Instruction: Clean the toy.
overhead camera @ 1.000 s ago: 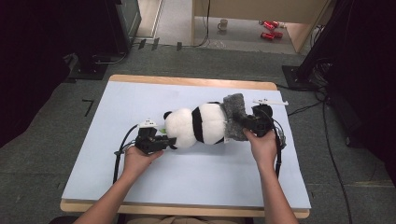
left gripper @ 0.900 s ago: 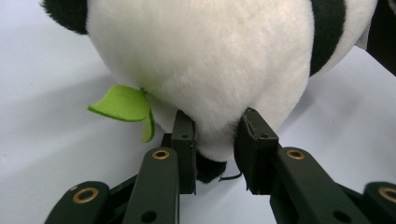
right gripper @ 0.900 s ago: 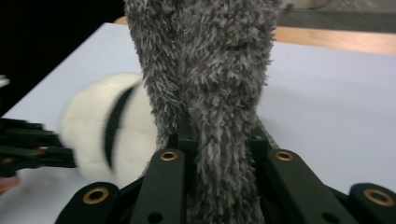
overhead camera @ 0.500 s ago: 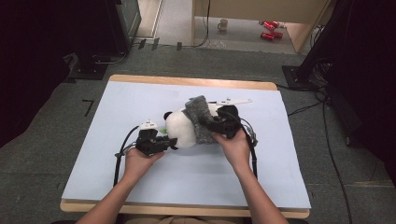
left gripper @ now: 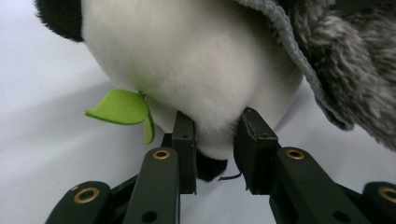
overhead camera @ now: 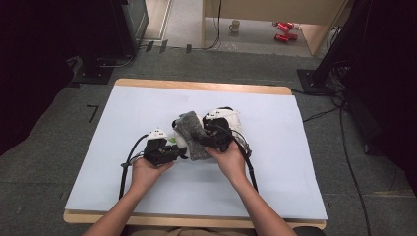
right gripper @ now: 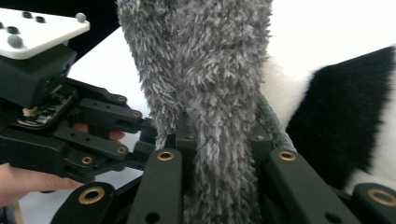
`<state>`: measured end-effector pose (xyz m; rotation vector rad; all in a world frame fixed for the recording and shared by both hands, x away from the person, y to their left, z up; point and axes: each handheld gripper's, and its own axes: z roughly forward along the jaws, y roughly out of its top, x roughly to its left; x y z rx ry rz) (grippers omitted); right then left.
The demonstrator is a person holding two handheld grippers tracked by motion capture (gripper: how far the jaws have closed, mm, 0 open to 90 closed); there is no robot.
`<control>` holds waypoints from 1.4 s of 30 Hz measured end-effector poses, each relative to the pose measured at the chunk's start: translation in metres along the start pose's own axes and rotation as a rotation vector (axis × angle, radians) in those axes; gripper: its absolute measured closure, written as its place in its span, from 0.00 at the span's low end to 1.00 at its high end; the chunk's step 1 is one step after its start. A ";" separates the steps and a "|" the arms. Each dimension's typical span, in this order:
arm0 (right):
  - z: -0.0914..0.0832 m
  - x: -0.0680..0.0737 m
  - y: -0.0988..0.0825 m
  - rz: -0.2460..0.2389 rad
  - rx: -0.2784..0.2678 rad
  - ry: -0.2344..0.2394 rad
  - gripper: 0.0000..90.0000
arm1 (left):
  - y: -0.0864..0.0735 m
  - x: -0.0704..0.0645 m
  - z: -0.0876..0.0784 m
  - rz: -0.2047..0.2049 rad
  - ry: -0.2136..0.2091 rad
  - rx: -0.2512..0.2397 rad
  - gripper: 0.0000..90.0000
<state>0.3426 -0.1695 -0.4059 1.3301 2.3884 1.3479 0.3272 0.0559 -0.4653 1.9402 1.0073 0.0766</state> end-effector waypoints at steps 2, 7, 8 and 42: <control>-0.002 -0.002 0.001 -0.006 0.002 -0.019 0.83 | 0.000 0.000 0.000 0.005 -0.001 0.004 0.79; -0.011 -0.009 0.002 -0.004 0.005 -0.059 0.83 | 0.001 0.003 0.000 0.009 -0.013 0.011 0.80; -0.012 -0.010 0.002 -0.003 0.004 -0.064 0.83 | 0.002 0.003 0.000 0.009 -0.012 0.011 0.80; -0.081 -0.092 -0.025 0.189 -0.099 -0.213 0.82 | 0.021 0.018 0.005 0.022 -0.029 0.022 0.79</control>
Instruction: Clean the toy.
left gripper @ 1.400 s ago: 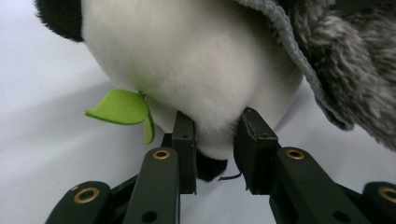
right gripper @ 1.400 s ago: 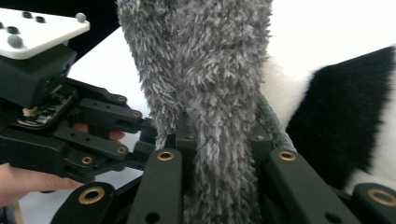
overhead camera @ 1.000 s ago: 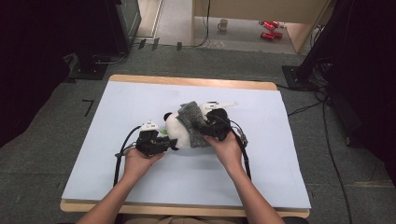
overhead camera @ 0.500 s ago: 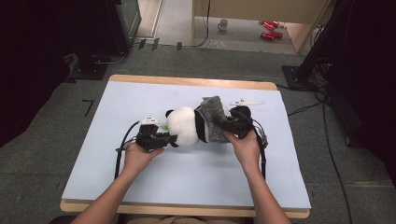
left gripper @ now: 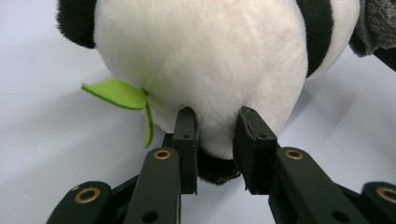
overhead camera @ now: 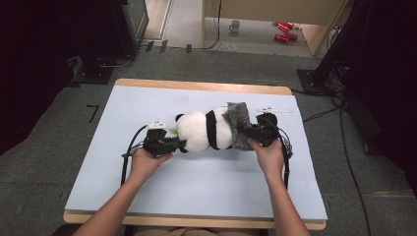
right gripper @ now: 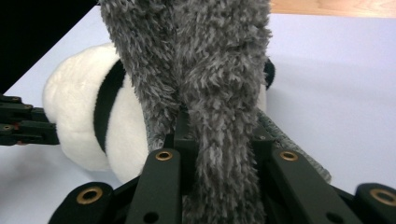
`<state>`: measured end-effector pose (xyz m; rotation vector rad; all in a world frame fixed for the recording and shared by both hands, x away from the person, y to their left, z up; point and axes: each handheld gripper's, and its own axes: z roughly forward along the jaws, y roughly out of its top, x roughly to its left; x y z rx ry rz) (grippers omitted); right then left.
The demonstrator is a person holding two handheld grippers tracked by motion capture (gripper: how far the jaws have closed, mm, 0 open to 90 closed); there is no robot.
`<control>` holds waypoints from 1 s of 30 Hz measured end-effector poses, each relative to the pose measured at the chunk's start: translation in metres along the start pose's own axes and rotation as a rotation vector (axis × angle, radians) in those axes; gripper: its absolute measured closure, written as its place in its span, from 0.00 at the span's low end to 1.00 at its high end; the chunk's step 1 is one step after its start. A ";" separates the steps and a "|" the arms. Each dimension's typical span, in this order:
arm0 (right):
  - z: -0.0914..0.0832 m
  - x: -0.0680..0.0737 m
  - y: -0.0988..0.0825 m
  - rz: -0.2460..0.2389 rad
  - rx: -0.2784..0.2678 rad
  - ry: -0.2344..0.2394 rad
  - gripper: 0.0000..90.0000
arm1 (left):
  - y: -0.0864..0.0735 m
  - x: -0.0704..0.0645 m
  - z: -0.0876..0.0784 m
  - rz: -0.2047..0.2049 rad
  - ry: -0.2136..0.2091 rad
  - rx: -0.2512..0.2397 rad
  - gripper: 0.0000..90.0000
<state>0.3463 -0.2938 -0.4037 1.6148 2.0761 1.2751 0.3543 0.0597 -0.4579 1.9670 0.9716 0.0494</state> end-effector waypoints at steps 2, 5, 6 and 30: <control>-0.001 -0.001 0.000 0.003 0.005 -0.006 0.82 | 0.000 0.000 0.000 0.000 0.002 0.003 0.79; -0.002 -0.005 -0.001 0.004 0.014 -0.020 0.82 | -0.001 0.000 0.000 0.003 -0.001 0.002 0.79; -0.002 -0.006 -0.002 0.009 0.016 -0.016 0.82 | -0.001 0.000 0.000 0.003 0.000 0.001 0.79; 0.012 -0.029 -0.020 0.084 0.080 -0.047 0.83 | -0.003 0.003 0.000 0.056 0.018 -0.031 0.72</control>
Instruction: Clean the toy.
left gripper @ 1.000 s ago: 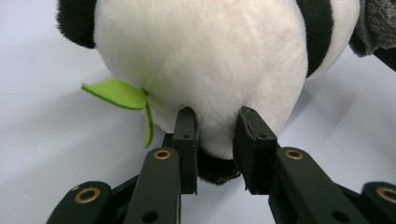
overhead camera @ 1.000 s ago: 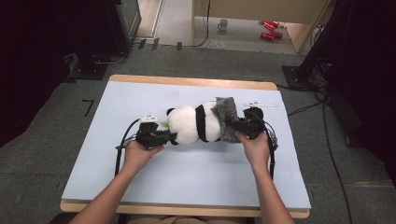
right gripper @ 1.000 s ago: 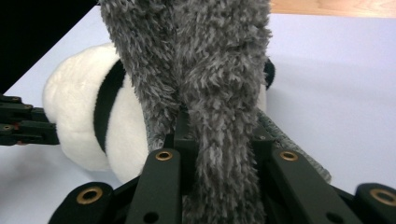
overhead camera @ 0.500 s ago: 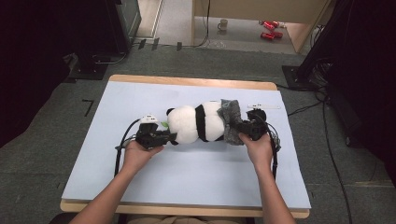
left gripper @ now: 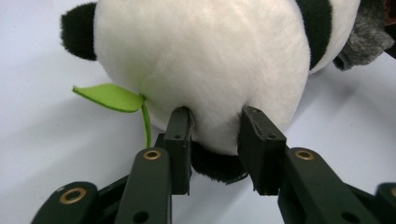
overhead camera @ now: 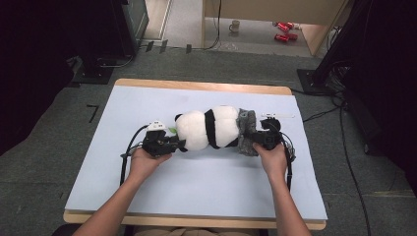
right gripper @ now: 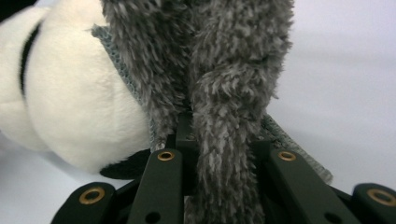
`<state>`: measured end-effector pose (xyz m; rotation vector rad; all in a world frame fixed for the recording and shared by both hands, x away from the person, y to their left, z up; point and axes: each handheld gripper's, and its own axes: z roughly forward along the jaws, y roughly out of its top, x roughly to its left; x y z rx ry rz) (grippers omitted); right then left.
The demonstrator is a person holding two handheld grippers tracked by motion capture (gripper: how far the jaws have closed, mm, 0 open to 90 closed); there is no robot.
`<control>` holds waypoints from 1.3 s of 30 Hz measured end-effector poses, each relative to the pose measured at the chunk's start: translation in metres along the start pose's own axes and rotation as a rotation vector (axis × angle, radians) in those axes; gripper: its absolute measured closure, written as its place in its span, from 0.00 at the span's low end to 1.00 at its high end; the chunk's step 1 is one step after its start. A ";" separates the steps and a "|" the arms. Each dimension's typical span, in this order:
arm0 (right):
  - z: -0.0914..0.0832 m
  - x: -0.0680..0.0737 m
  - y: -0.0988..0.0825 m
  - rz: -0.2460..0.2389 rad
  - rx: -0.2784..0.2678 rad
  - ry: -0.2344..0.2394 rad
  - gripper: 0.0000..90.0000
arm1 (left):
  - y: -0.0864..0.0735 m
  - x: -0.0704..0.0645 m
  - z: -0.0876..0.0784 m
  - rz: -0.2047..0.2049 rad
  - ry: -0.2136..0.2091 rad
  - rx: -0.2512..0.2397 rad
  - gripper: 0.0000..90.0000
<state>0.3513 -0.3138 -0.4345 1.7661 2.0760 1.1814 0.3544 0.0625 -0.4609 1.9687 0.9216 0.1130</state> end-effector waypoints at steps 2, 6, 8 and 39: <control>-0.004 0.001 0.002 -0.010 -0.007 -0.001 0.83 | 0.000 0.000 0.000 0.014 0.001 -0.008 0.69; -0.005 0.002 0.002 -0.006 -0.002 0.009 0.83 | -0.002 0.000 0.001 0.038 -0.003 -0.008 0.50; -0.003 0.003 0.001 -0.004 0.000 0.022 0.83 | -0.004 -0.001 0.004 0.044 -0.011 0.008 0.40; -0.016 0.022 0.033 0.014 -0.120 0.162 0.83 | -0.013 0.007 -0.010 0.061 0.042 0.013 0.70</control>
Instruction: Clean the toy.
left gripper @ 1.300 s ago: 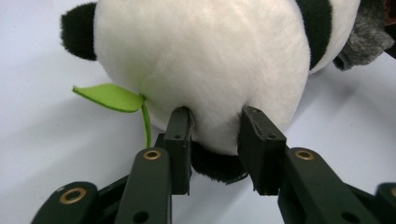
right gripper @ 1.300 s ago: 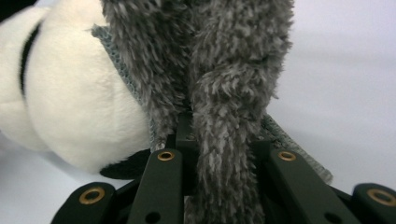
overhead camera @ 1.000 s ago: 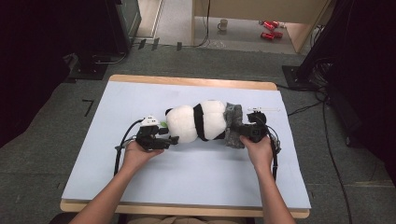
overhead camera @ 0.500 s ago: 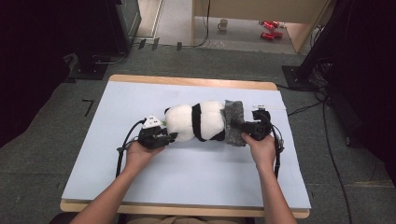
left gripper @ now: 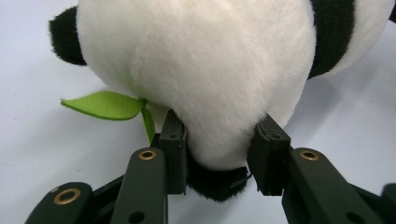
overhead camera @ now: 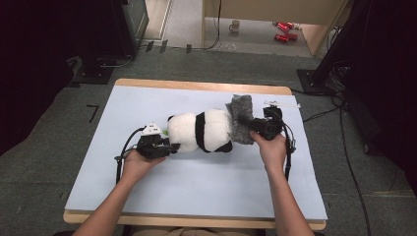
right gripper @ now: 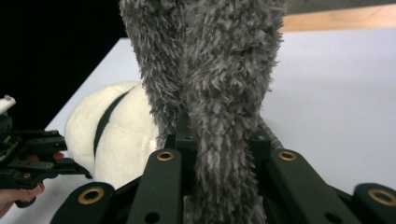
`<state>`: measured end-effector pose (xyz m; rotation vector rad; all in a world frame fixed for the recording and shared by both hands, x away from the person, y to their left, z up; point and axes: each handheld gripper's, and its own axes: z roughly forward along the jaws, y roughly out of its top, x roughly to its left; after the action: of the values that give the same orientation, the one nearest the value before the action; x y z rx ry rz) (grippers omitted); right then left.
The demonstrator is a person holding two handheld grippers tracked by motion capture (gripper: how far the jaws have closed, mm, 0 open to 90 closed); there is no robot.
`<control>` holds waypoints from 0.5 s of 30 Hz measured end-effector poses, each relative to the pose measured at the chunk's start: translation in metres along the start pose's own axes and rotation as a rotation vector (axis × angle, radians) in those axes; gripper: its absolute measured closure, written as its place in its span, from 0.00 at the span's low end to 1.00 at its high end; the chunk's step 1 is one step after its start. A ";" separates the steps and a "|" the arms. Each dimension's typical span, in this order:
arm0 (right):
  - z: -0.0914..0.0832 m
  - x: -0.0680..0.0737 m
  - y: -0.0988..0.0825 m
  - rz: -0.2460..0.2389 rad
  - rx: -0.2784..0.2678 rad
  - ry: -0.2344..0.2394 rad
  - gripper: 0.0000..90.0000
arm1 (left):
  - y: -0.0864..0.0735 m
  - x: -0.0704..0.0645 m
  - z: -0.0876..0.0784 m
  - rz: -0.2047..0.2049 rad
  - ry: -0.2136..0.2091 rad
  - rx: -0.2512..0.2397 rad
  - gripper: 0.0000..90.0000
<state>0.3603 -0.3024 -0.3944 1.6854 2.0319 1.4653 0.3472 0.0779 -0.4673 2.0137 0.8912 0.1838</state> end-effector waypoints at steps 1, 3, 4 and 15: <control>0.004 0.001 -0.001 -0.003 0.012 0.001 0.83 | -0.001 -0.001 0.000 0.002 0.003 0.002 0.69; 0.016 0.003 -0.004 -0.021 0.043 -0.008 0.83 | -0.003 -0.002 0.001 0.012 0.014 0.009 0.69; 0.021 0.003 -0.006 -0.030 0.058 -0.019 0.83 | -0.003 -0.002 0.001 0.011 0.014 0.009 0.69; 0.037 -0.008 -0.022 -0.023 0.109 -0.097 0.83 | -0.005 -0.002 0.001 -0.001 0.008 0.001 0.67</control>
<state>0.3711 -0.2856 -0.4330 1.7302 2.1070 1.2612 0.3439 0.0778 -0.4719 2.0143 0.8977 0.1911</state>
